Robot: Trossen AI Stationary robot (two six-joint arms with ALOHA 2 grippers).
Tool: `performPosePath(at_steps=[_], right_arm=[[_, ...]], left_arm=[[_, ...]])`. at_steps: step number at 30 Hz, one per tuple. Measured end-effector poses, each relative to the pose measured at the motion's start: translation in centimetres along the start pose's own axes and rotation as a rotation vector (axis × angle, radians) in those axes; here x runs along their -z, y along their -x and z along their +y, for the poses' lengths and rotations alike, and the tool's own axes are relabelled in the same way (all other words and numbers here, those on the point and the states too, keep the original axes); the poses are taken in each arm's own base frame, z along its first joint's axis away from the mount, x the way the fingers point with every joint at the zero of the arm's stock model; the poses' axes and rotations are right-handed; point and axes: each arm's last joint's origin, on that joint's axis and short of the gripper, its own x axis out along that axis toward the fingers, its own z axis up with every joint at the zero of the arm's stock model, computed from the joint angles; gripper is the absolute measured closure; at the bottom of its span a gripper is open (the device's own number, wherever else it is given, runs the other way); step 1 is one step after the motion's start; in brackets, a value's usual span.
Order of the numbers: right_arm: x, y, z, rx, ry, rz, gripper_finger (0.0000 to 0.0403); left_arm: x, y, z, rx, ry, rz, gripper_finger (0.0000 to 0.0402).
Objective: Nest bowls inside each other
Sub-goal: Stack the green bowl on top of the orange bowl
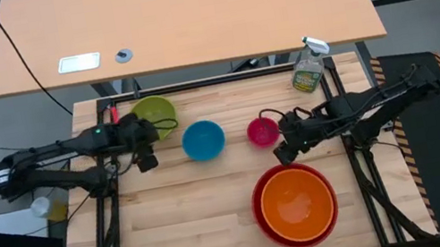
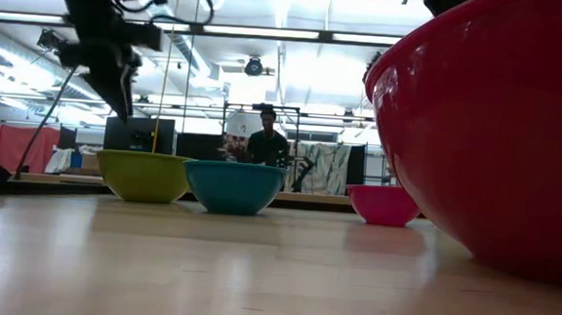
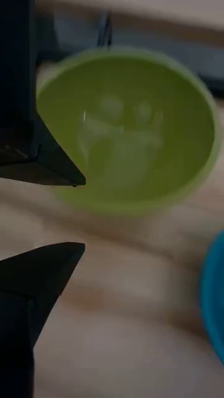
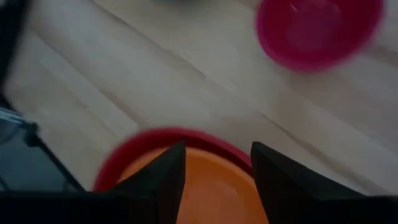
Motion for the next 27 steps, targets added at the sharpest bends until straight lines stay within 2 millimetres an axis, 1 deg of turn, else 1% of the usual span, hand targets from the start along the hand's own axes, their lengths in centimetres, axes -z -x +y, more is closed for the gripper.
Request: performPosePath(at_steps=[3,7,13,18,22,27], right_arm=[[-0.6,0.0,0.4,-0.049,0.015,-0.044,0.0213],[-0.8,0.0,0.5,-0.034,0.028,-0.116,0.0213],[-1.0,0.1,0.4,0.006,0.036,-0.220,0.0213],[-1.0,0.1,0.4,0.010,0.054,-0.226,0.0213],[-1.0,0.1,0.4,0.012,0.062,-0.229,0.0213],[-1.0,0.1,0.4,0.017,0.060,-0.250,0.0213]], left_arm=[[-0.8,-1.3,-0.2,-0.071,-0.106,0.037,0.0239],[-1.7,-2.8,-0.2,-0.076,-0.164,0.067,0.0225],[-2.1,-5.5,0.2,-0.072,-0.164,0.186,0.0190],[-2.2,-7.5,0.8,-0.072,-0.169,0.251,0.0167],[-2.2,-8.9,1.2,-0.064,-0.160,0.300,0.0172],[-2.0,-10.1,1.3,-0.029,-0.153,0.350,0.0208]])
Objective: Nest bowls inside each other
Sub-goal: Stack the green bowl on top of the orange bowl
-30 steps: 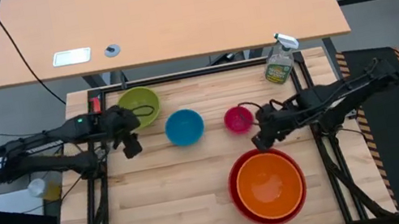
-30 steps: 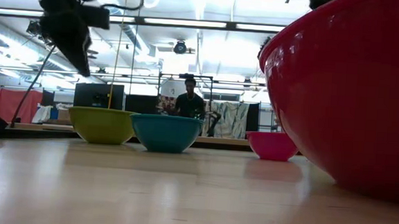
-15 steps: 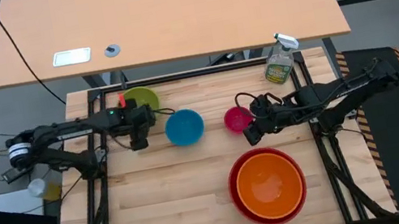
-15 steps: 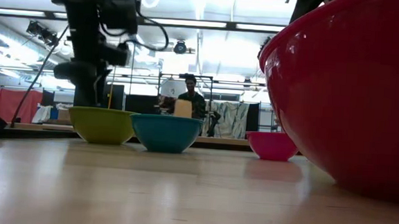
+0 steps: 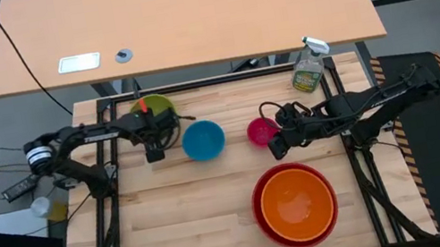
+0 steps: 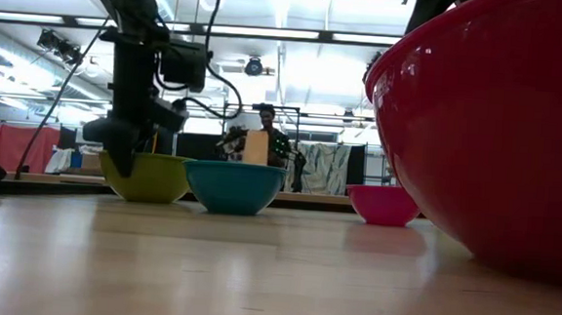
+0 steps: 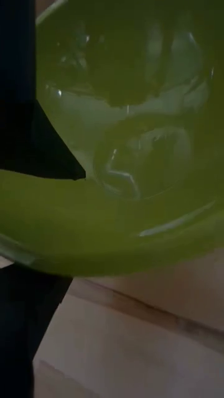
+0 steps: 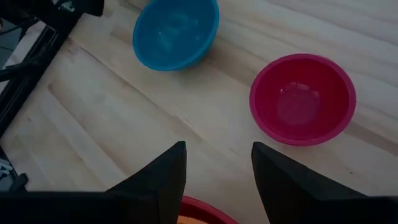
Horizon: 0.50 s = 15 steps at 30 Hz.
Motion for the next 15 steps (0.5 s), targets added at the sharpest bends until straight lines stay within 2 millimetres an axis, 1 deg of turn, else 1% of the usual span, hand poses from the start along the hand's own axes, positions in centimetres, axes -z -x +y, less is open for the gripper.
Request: performPosePath(at_steps=[4,15], right_arm=[[-0.05,-0.01,0.10,-0.009,0.006,-0.008,0.0213],[-0.58,-0.17,-0.02,-0.004,0.011,-0.035,0.0213]], left_arm=[[-0.06,-0.41,-0.09,0.009,-0.029,0.022,0.0249],[-0.06,-0.38,-0.22,0.048,-0.058,0.011,0.0378]])
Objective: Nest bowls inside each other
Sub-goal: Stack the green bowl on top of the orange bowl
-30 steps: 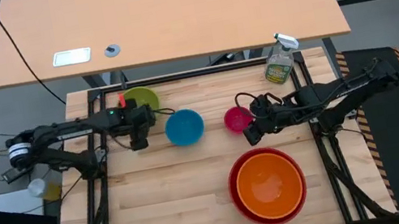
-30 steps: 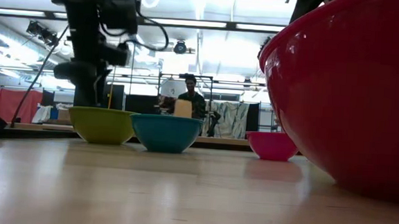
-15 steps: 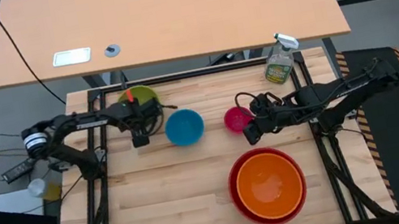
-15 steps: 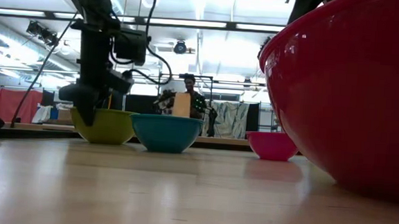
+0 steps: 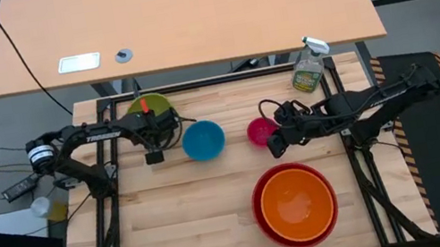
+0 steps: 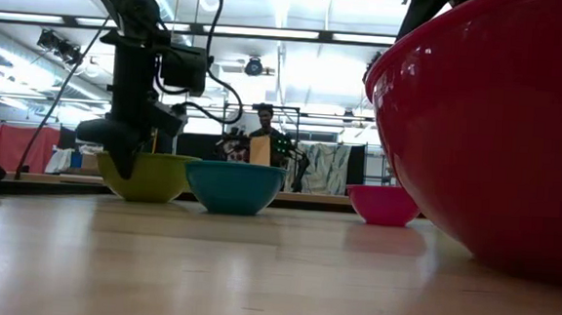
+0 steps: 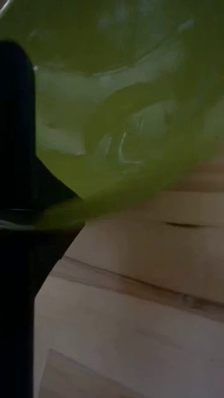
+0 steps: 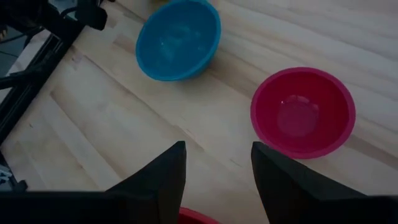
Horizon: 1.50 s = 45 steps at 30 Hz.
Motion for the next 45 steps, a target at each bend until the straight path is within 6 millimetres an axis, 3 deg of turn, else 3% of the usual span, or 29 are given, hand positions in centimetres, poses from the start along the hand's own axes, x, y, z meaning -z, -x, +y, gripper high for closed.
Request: performPosePath(at_steps=[10,17,21,27,33,40,45], right_arm=[[-0.3,-0.1,-0.1,0.007,0.006,-0.005,0.0213],[-0.3,-0.1,-0.2,0.014,0.003,-0.008,0.0213],[-0.5,-0.2,-0.8,0.052,0.017,0.009,0.0213],[-1.4,-0.4,-1.6,0.055,0.024,0.055,0.0213],[-2.6,0.2,-3.0,0.047,0.072,0.085,0.0217],[-3.2,3.9,-5.9,0.052,0.116,0.065,0.0235],[-2.7,6.9,-8.2,0.016,0.179,0.083,0.0237]], left_arm=[[0.6,0.5,0.0,0.022,0.045,0.012,0.0392],[2.0,2.8,-0.1,-0.030,0.043,-0.019,0.0394],[1.9,5.2,-0.2,-0.024,0.040,-0.026,0.0394],[-0.2,10.5,-1.1,0.006,-0.002,-0.142,0.0393],[-2.9,15.8,-3.3,0.099,-0.040,-0.292,0.0392],[-6.1,19.4,-7.3,0.206,-0.093,-0.390,0.0391],[-9.7,21.4,-10.6,0.256,-0.037,-0.425,0.0391]])
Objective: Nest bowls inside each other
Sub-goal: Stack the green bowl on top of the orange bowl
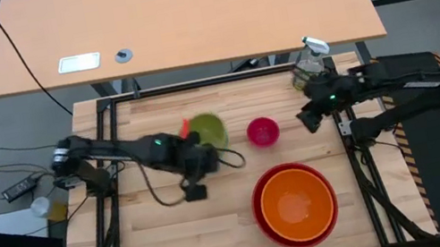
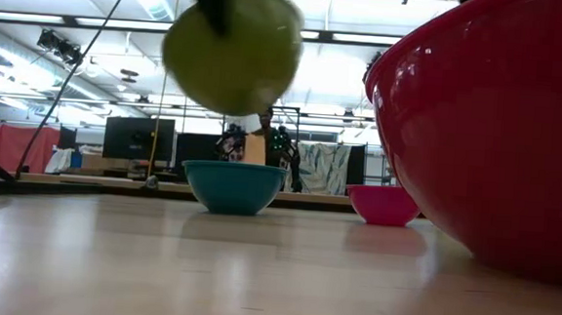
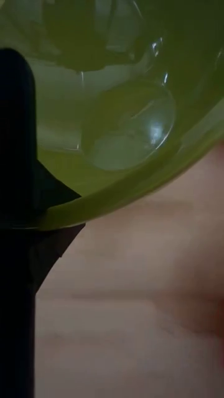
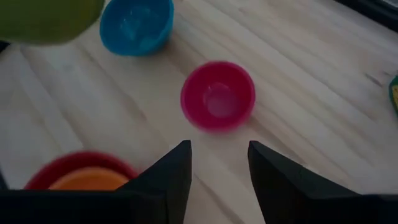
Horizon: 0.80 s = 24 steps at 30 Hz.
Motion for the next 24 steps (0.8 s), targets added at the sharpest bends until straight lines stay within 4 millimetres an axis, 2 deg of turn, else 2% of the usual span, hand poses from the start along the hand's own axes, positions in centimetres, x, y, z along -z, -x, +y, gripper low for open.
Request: performPosePath(at_steps=[6,12,16,24], right_arm=[[1.6,2.4,-1.7,-0.043,0.039,0.019,0.0237],[2.3,3.8,-2.9,-0.006,0.103,-0.064,0.0238],[2.4,4.5,-3.4,0.025,0.096,-0.136,0.0238],[2.7,5.3,-3.9,0.011,0.082,-0.188,0.0238]], left_arm=[[-6.2,-1.6,-4.3,0.059,0.059,-0.105,0.0390],[-10.8,-3.5,-7.1,0.095,0.073,-0.202,0.0390],[-11.8,-5.0,-8.1,0.178,0.068,-0.291,0.0390],[-13.1,-4.0,-9.5,0.218,-0.090,-0.476,0.0390]])
